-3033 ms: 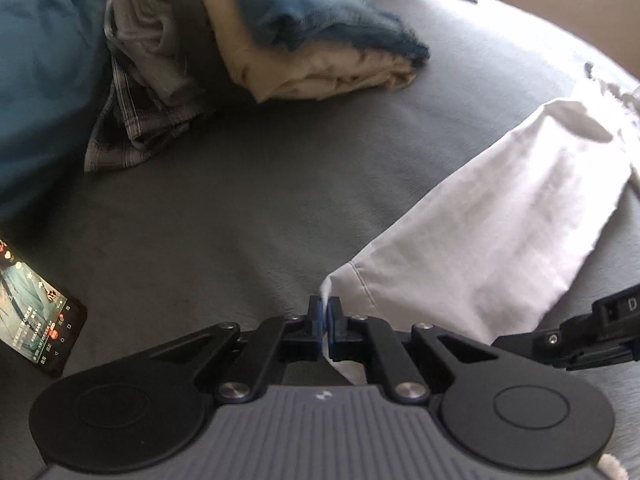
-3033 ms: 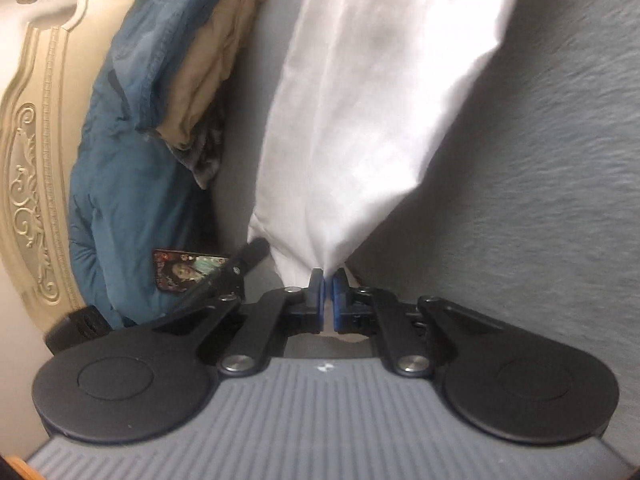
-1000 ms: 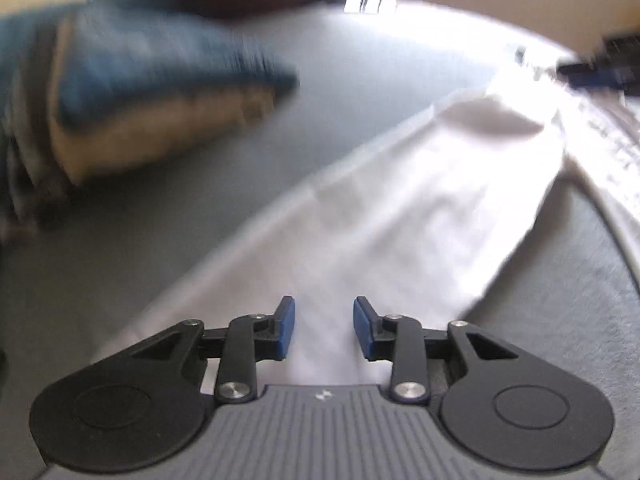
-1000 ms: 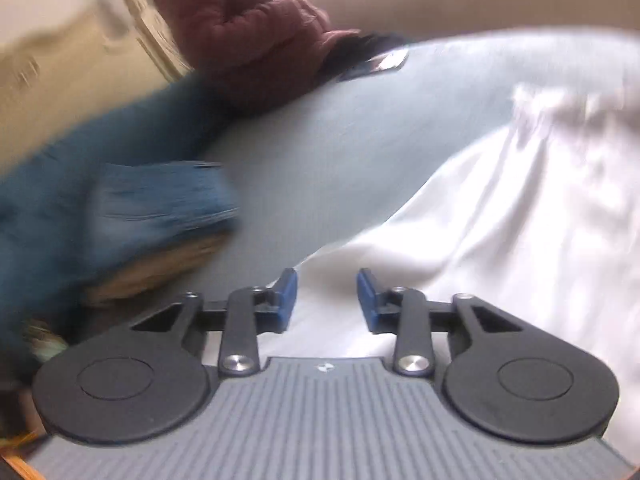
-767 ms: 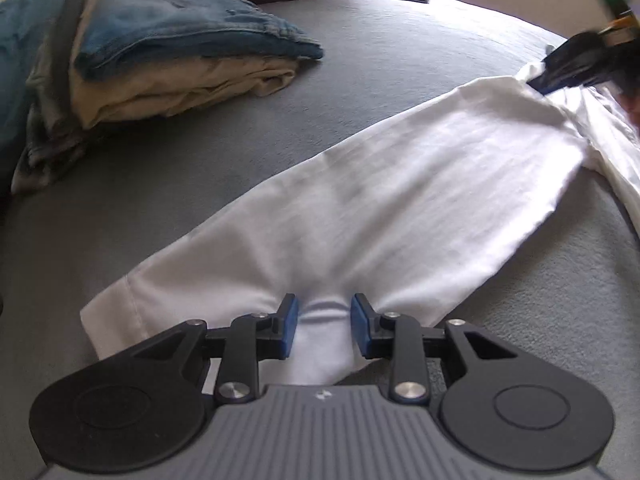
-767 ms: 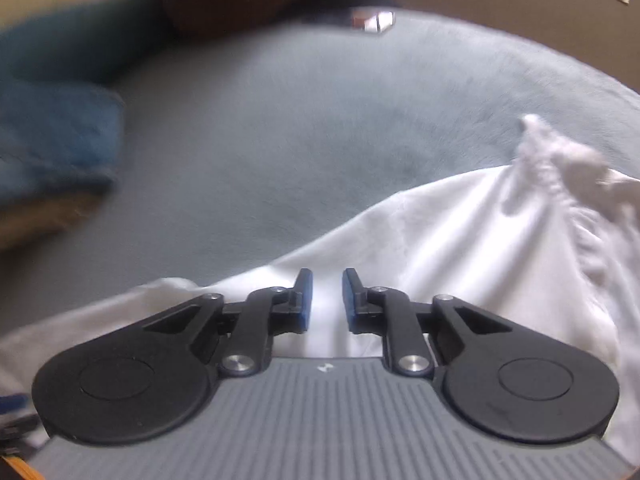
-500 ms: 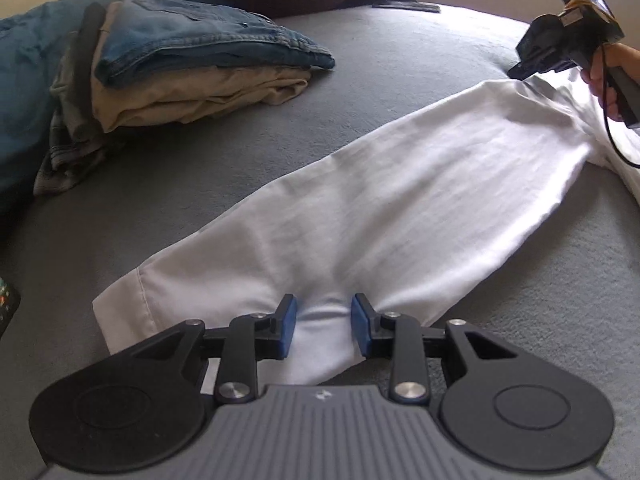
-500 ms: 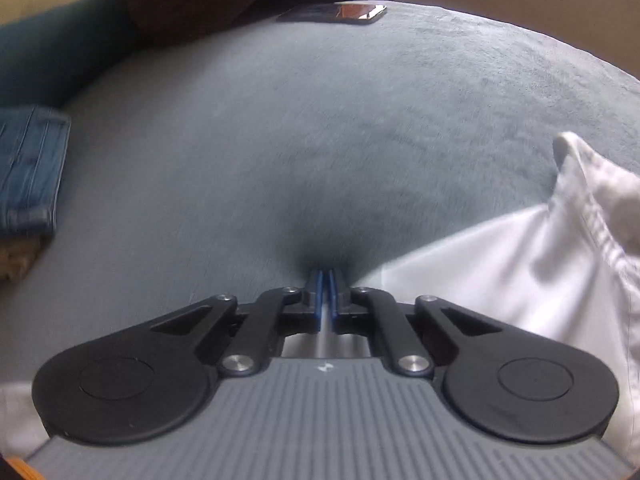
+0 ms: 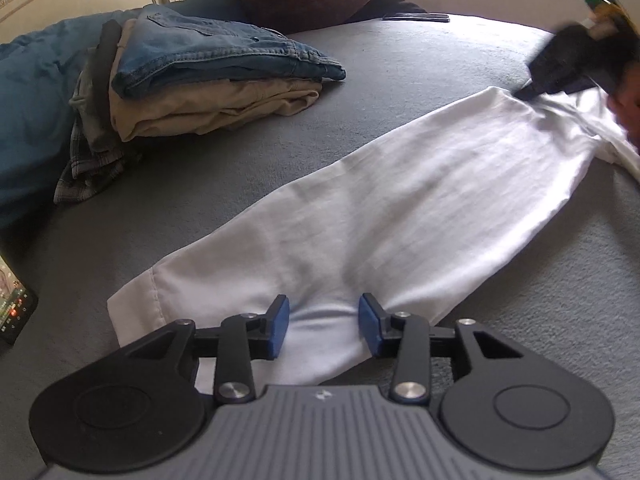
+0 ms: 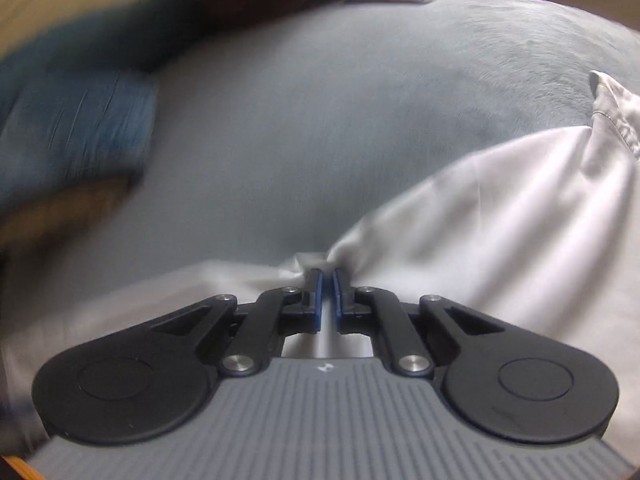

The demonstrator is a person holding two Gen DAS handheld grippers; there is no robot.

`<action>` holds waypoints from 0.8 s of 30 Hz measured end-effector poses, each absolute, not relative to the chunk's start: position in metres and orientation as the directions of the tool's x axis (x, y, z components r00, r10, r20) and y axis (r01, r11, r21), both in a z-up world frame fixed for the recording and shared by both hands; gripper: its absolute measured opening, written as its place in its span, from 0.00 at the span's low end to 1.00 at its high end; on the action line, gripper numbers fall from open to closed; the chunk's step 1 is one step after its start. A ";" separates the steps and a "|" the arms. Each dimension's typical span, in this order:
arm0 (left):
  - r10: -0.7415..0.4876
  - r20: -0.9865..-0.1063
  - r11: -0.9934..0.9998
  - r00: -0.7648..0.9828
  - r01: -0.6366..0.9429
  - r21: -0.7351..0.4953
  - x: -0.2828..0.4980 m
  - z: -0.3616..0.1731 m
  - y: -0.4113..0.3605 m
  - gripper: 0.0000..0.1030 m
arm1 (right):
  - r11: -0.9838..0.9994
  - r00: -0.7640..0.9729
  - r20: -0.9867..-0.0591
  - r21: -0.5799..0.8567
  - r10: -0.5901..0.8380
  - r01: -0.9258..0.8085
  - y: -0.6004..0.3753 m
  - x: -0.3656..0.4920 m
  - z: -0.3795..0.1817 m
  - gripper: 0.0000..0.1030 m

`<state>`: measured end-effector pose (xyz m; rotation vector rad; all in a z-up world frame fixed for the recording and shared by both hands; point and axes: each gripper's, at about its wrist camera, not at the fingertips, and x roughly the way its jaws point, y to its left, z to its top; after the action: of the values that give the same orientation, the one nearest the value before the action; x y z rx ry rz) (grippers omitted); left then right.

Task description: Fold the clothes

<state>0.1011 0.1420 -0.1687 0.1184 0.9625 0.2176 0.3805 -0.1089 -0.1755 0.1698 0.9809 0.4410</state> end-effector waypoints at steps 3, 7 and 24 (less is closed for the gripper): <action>0.246 -0.801 0.969 0.546 -0.141 0.202 0.102 -0.168 0.141 0.43 | 0.893 0.510 -0.736 0.408 0.446 -0.191 -0.116 0.396 -0.173 0.05; 0.250 -0.803 0.968 0.541 -0.164 0.191 0.102 -0.167 0.142 0.43 | 0.885 0.598 -0.678 0.450 0.427 -0.120 -0.141 0.398 -0.155 0.09; 0.183 -0.713 0.978 0.677 -0.199 0.062 0.129 -0.102 0.146 0.44 | 0.799 0.710 -0.673 0.535 0.207 0.274 -0.365 0.446 -0.147 0.42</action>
<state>0.1290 0.1465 -0.1016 -0.0213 0.7989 0.2149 0.4461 -0.3648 -0.1474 0.6613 0.7952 -0.0400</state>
